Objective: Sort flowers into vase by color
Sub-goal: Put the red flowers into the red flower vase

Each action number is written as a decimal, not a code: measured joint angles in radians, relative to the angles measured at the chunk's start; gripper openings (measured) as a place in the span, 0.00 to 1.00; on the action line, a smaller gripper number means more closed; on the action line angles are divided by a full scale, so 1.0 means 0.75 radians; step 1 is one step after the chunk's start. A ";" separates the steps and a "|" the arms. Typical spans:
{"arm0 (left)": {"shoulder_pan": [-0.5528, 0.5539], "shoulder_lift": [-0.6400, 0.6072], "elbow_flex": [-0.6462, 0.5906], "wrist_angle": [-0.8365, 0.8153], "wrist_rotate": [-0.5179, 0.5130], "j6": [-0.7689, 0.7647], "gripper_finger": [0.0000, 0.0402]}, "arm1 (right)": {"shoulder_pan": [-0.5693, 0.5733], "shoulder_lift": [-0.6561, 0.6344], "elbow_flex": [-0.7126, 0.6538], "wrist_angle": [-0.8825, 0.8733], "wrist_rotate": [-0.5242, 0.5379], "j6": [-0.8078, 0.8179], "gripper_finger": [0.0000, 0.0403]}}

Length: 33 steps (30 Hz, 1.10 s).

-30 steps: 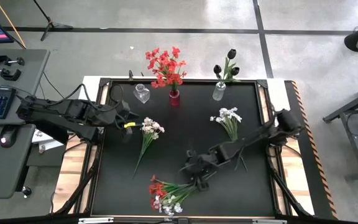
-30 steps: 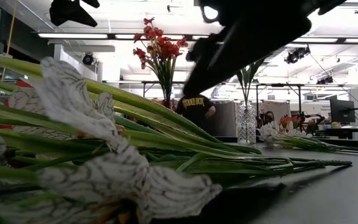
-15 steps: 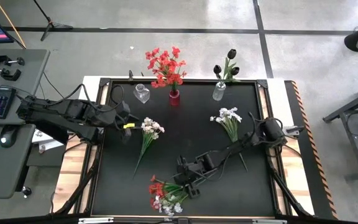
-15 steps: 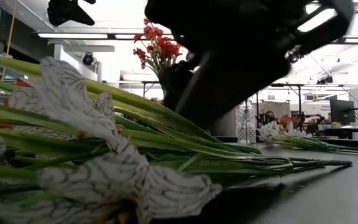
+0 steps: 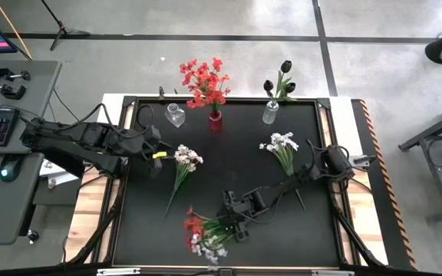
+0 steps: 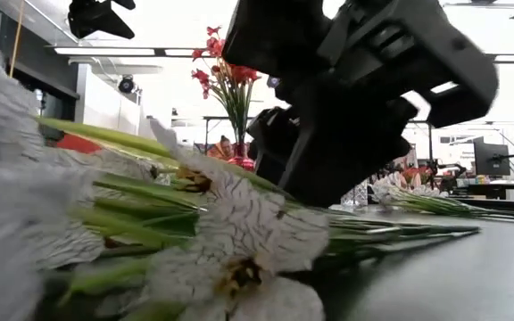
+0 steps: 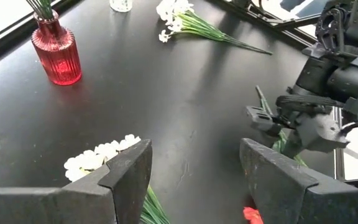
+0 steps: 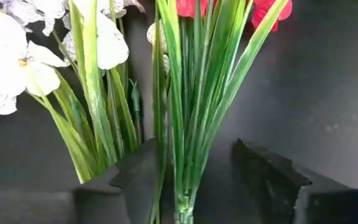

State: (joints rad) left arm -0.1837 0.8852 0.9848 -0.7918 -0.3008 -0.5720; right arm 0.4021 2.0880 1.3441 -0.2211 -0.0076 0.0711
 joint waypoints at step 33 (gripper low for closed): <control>-0.001 0.000 0.000 0.005 -0.074 -0.084 0.58 | -0.275 -0.525 -0.002 -0.431 -0.035 -0.166 0.01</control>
State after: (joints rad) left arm -0.1841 0.8852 0.9848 -0.7883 -0.3560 -0.6353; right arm 0.1955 1.6942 1.3430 -0.5446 -0.0341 -0.0532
